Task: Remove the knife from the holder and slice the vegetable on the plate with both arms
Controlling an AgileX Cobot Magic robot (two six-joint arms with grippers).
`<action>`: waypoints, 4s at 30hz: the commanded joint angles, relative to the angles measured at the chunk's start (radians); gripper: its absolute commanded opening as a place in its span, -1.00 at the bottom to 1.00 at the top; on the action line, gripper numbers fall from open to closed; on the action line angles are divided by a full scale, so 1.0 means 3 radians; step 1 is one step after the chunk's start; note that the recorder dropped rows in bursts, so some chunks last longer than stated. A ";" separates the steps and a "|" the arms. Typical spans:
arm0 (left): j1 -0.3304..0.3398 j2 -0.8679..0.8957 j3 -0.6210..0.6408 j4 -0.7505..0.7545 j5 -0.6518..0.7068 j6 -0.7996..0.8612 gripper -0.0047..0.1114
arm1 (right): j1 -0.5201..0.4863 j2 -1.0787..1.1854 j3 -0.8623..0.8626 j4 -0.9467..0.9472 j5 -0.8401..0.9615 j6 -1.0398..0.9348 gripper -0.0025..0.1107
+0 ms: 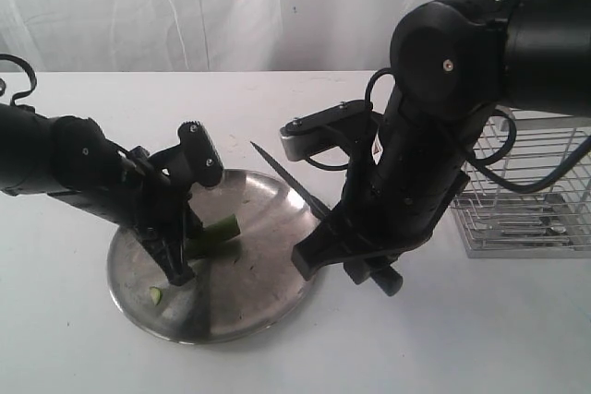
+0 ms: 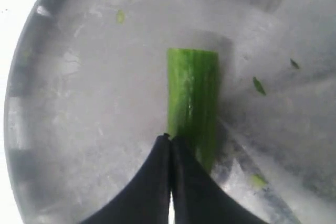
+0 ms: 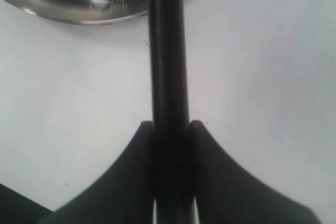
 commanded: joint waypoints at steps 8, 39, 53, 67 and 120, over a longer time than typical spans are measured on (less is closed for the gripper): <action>0.0018 -0.0005 0.0007 -0.0017 0.0008 -0.0303 -0.91 | -0.0003 -0.0033 -0.0021 0.0222 0.0088 0.0000 -0.96; 0.0026 -0.0556 0.0027 -0.0431 0.0346 0.0078 -0.92 | 0.0495 0.0560 -0.0027 0.0375 -0.0553 0.0740 -0.96; 0.0253 -0.0218 -0.0602 -0.1250 0.0576 -0.0792 -0.92 | 0.0489 0.0843 -0.0179 0.0369 -0.0680 0.0734 -0.96; 0.0350 0.0178 -0.0652 -0.1779 0.0641 -0.0351 -0.92 | 0.0489 0.0979 -0.0234 0.0115 -0.0785 0.0949 -0.96; 0.0350 0.0900 -0.0652 -0.2002 0.0656 -0.0092 -0.92 | 0.0489 0.1156 -0.0213 0.0200 -0.0608 0.0742 -0.96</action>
